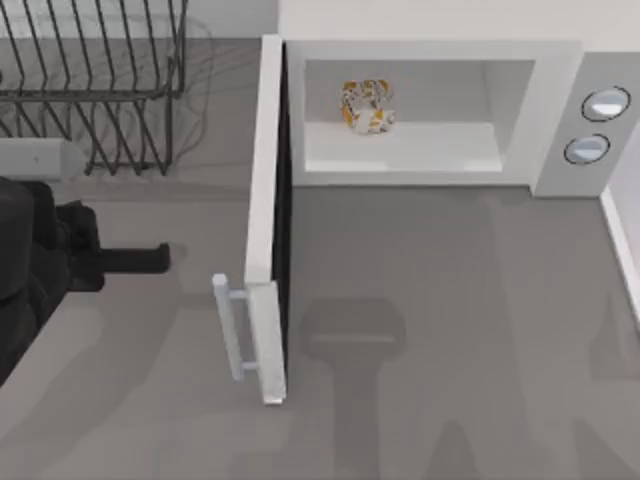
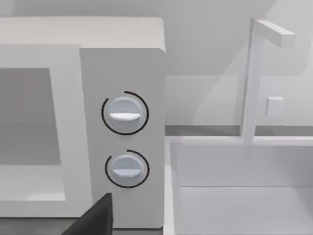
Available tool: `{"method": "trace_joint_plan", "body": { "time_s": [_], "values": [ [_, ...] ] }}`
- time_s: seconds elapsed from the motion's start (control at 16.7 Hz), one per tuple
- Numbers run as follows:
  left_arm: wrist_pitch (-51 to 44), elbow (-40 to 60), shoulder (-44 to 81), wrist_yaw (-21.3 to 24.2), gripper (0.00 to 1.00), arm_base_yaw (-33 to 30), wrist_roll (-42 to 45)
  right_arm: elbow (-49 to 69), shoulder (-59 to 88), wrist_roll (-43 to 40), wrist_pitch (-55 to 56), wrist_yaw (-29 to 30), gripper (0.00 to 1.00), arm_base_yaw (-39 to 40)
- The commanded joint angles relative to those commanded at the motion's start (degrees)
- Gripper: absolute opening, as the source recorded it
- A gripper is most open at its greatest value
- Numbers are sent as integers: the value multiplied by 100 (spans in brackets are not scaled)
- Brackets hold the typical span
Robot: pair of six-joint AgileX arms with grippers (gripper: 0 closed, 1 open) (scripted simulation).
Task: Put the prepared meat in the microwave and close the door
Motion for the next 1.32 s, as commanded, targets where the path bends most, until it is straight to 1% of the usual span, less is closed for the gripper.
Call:
{"method": "trace_joint_plan", "body": {
  "time_s": [0.18,0.3,0.42,0.54,0.78,0.9,1.02,1.32],
  "values": [
    [-1284,761,651,10,0,-238,-524,0,0,0,0,0,100,0],
    [-1868,1156,942,40,0,-333,-798,0,0,0,0,0,100,0],
    [-2209,1410,1094,70,0,-380,-975,0,0,0,0,0,100,0],
    [-2309,1485,1130,85,0,-389,-1027,0,0,0,0,0,100,0],
    [-2279,1457,1113,84,0,-364,-1018,0,0,0,0,0,100,0],
    [-2079,1311,1195,83,0,-375,-1018,0,0,0,0,0,100,0],
    [-1649,1021,1348,78,0,-378,-1023,0,0,0,0,0,100,0],
    [-87,14,1827,95,0,-371,-1006,0,0,0,0,0,100,0]
  ]
}}
